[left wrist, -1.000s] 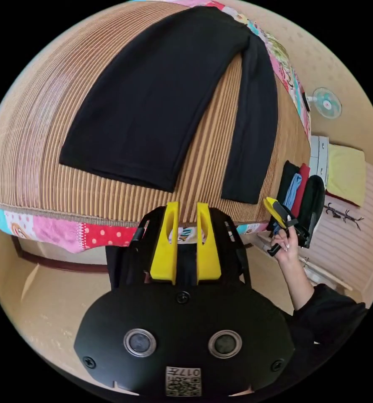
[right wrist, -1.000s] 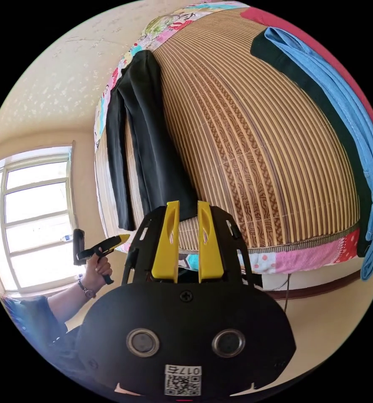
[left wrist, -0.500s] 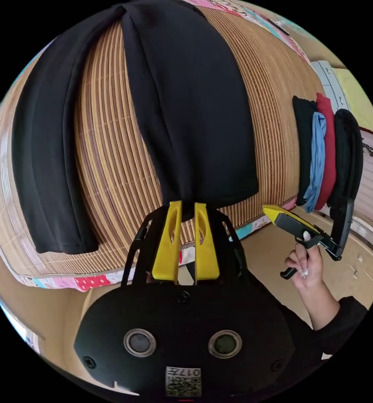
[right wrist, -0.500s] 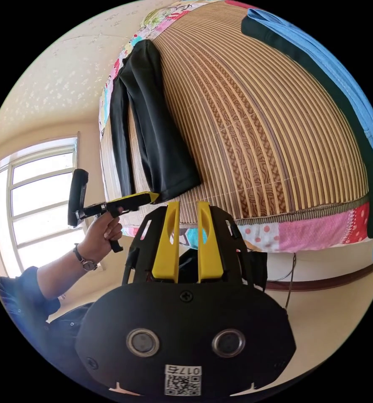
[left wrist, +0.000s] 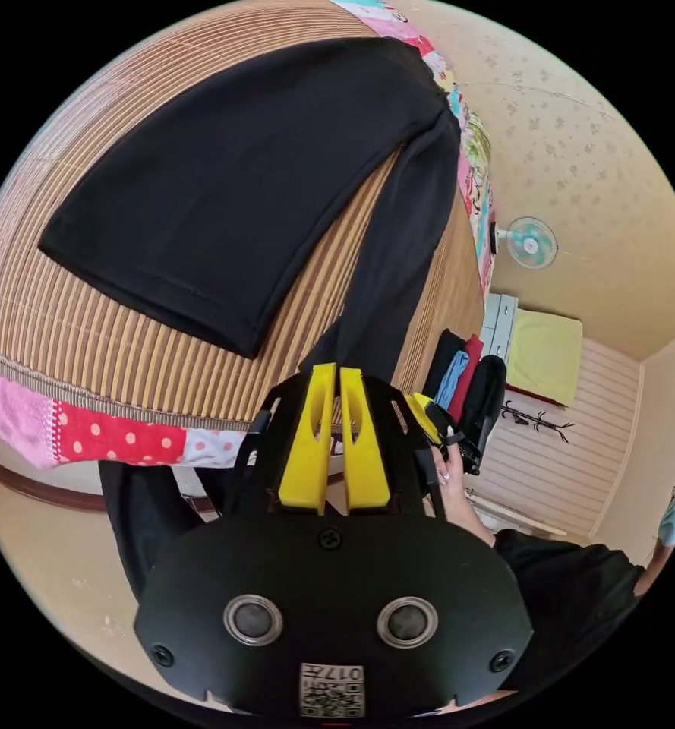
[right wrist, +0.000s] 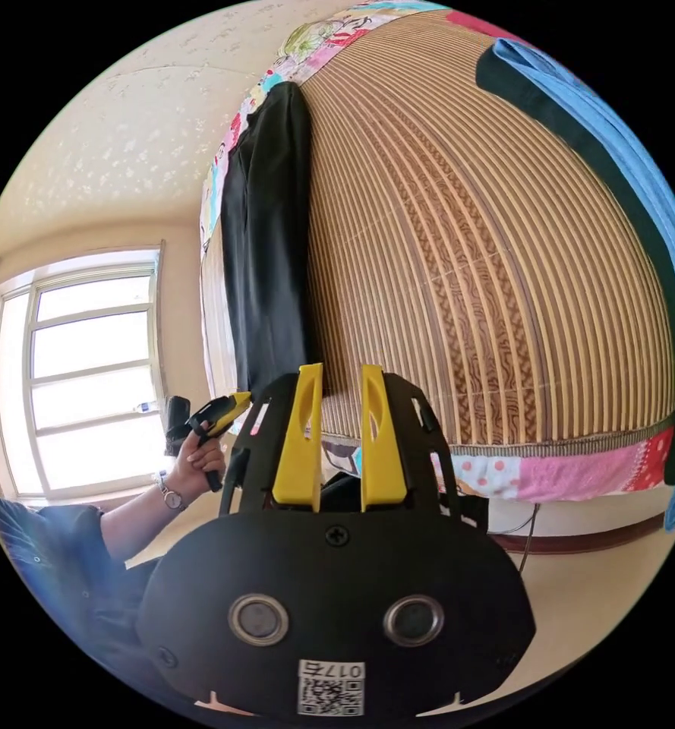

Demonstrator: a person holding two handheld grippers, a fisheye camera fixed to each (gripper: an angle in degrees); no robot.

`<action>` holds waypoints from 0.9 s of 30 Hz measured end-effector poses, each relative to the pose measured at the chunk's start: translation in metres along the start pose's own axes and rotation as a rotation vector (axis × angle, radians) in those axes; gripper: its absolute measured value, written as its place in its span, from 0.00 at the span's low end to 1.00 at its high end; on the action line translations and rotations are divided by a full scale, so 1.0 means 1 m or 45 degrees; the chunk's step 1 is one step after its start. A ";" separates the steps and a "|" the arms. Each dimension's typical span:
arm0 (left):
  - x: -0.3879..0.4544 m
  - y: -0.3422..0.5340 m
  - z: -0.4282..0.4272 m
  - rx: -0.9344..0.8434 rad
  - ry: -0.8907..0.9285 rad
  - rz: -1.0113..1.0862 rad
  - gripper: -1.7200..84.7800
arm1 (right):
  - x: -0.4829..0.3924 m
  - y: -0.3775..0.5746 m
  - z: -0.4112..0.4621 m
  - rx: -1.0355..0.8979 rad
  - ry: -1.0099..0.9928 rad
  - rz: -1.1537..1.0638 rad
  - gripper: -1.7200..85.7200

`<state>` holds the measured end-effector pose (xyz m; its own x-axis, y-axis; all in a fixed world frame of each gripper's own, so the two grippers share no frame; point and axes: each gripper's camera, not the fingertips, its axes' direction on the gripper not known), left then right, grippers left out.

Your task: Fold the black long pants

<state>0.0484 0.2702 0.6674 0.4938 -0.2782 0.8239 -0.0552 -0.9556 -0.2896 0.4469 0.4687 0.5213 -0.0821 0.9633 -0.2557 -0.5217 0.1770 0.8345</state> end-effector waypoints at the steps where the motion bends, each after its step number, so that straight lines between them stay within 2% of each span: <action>1: -0.001 -0.002 0.001 0.001 -0.023 -0.005 0.01 | -0.003 -0.003 0.004 -0.013 -0.007 -0.011 0.12; 5: 0.002 -0.008 0.011 -0.059 -0.063 0.007 0.01 | -0.017 -0.017 0.045 -0.157 -0.004 -0.073 0.12; 9: 0.002 -0.011 0.012 -0.095 -0.044 0.002 0.01 | -0.031 -0.017 0.083 -0.317 -0.035 -0.163 0.07; 11: 0.002 -0.010 0.008 -0.129 0.084 0.064 0.01 | -0.039 -0.014 0.072 -0.276 -0.019 -0.180 0.06; 13: 0.012 -0.004 -0.006 -0.112 0.418 0.251 0.01 | -0.052 -0.007 0.042 -0.182 -0.094 -0.203 0.06; 16: 0.026 0.012 -0.021 -0.076 0.827 0.431 0.01 | -0.083 0.014 -0.031 0.034 -0.465 -0.336 0.05; 17: 0.030 0.015 -0.019 -0.089 0.872 0.461 0.01 | -0.094 0.022 -0.051 0.057 -0.557 -0.419 0.05; 18: 0.038 0.022 -0.013 -0.127 0.861 0.495 0.01 | -0.101 0.028 -0.060 0.055 -0.522 -0.481 0.05; 19: 0.041 0.027 0.000 -0.175 0.712 0.478 0.01 | -0.102 0.030 -0.061 0.046 -0.473 -0.504 0.05; 20: 0.041 0.029 0.007 -0.198 0.614 0.456 0.01 | -0.098 0.032 -0.052 -0.008 -0.311 -0.526 0.05; 21: 0.032 0.031 0.026 -0.247 0.380 0.356 0.01 | -0.084 0.029 -0.028 -0.113 -0.043 -0.488 0.05; 22: 0.016 0.034 0.043 -0.287 0.099 0.199 0.01 | -0.073 0.026 -0.014 -0.170 0.106 -0.426 0.05; 23: 0.008 0.036 0.051 -0.305 -0.025 0.141 0.01 | -0.048 0.020 0.009 -0.285 0.319 -0.244 0.04; 24: -0.001 0.041 0.064 -0.336 -0.190 0.089 0.01 | -0.028 0.015 0.023 -0.368 0.372 -0.099 0.04; 27: -0.009 0.052 0.087 -0.385 -0.327 0.080 0.01 | -0.021 0.019 0.031 -0.323 0.362 -0.057 0.04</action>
<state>0.1170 0.2318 0.6028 0.6800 -0.3404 0.6494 -0.3266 -0.9336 -0.1474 0.4651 0.4576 0.5574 -0.2679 0.8550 -0.4440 -0.7207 0.1280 0.6813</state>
